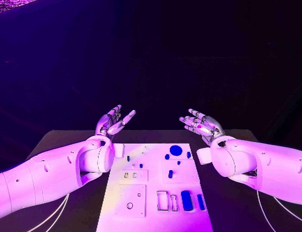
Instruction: Assemble the parts on the task board
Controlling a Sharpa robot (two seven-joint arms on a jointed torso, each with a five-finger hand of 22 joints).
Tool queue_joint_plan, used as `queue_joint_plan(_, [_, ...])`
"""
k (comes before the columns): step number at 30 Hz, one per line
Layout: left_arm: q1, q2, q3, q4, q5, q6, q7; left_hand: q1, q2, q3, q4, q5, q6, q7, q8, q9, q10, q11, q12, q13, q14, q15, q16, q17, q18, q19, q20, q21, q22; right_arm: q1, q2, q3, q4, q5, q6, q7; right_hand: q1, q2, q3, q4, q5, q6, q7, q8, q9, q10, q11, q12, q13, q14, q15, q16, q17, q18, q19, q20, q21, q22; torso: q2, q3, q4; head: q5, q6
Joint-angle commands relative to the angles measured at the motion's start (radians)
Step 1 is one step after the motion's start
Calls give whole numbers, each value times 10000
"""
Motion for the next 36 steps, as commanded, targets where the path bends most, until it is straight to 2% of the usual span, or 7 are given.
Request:
queue_joint_plan(1, [23, 36, 11, -26, -8, 815, 59, 262, 99, 70, 65, 72, 126, 639, 59, 18, 65, 179, 60, 23, 84, 115, 77, 28, 195, 31, 118, 50, 15, 132, 28, -106, -100, -443, 1625, -599, 1124, -58, 454, -563, 109, 1301, 1645, 355, 236, 1537, -45, 250, 136, 1474, -114, 328, 222, 353, 1417, 33, 537, 269, 1, -1, 0, 0, 0])
queue_joint_plan(5, [23, 36, 11, -26, -8, 815, 59, 347, 412, 291, 45, 36, 395, 921, 119, 58, 498, 499, 128, 76, 556, 275, 176, 111, 250, 151, 170, 102, 39, 220, 37, -188, -154, -482, 1836, -687, 1546, -129, 599, -893, 111, 2978, 1586, 850, 548, 4218, -238, 718, 328, 3794, -385, 938, 573, 586, 2867, 10, 1064, 512, 1, -1, 0, 0, 0])
queue_joint_plan(6, [27, -549, 6, 504, -59, 1339, -146, 368, 469, 343, 40, 35, 477, 952, 133, 69, 601, 526, 131, 82, 665, 307, 191, 127, 234, 188, 173, 113, 43, 370, -113, -184, -314, -4091, 804, -450, 1565, -136, 607, -907, 112, 3107, 1586, 885, 571, 4444, -254, 744, 333, 3951, -403, 974, 593, 604, 2936, 11, 1090, 520, 164, 4, -45, -5, -126])
queue_joint_plan(10, [31, -754, 6, 731, -101, 1400, -95, 533, 710, 581, 14, 20, 1307, 1154, 329, 197, 1548, 760, 238, 165, 1629, 414, 376, 273, 146, 844, 190, 301, 134, 478, -170, -179, -306, -5477, 590, -659, 1726, -231, 768, -1044, 118, 4890, 1463, 1406, 887, 5991, -463, 905, 338, 5519, -671, 1415, 803, 871, 4112, 4, 1526, 678, 279, 24, -13, -62, -124])
queue_joint_plan(15, [42, -942, 29, 1008, -460, 1798, -72, 880, 890, 855, -53, -5, 3874, 1374, 1085, 640, 5080, 1117, 803, 419, 5315, 427, 1335, 849, 177, 4812, 156, 1627, 692, 727, -283, -176, -310, -7538, 683, -1365, 1726, -471, 1060, -1023, 112, 6210, 1281, 1660, 1058, 6840, -697, 700, 302, 6591, -991, 1694, 890, 1134, 4920, -51, 1904, 755, 479, 24, 166, -176, -187])
queue_joint_plan(20, [54, -1119, 125, 1387, -630, 2117, -161, 1218, 846, 1111, -85, -5, 5598, 1342, 1642, 947, 7155, 864, 1049, 500, 6807, 132, 1717, 1120, 510, 5784, 138, 1983, 700, 943, -387, -175, -298, -8944, 786, -1963, 1811, -673, 1218, -998, 99, 6739, 1030, 1730, 1100, 7656, -964, 557, 311, 7791, -1379, 2024, 1013, 1154, 5888, -400, 2411, 915, 670, -25, 269, -258, -154])
queue_joint_plan(36, [87, -1713, 241, 2594, -696, 2557, -121, 1617, 618, 1807, -160, -2, 5929, 1155, 1818, 990, 7933, 640, 840, 484, 7955, -182, 1993, 1584, 611, 6898, -78, 2346, 651, 1060, -253, -176, -366, -12793, 1729, -3757, 1761, -1156, 437, -788, 107, 8126, 178, 2014, 1482, 10097, -1961, 328, 414, 11439, -2671, 3938, 2979, 1103, 8167, -1831, 6398, 3351, 1152, -97, 457, -413, -115])
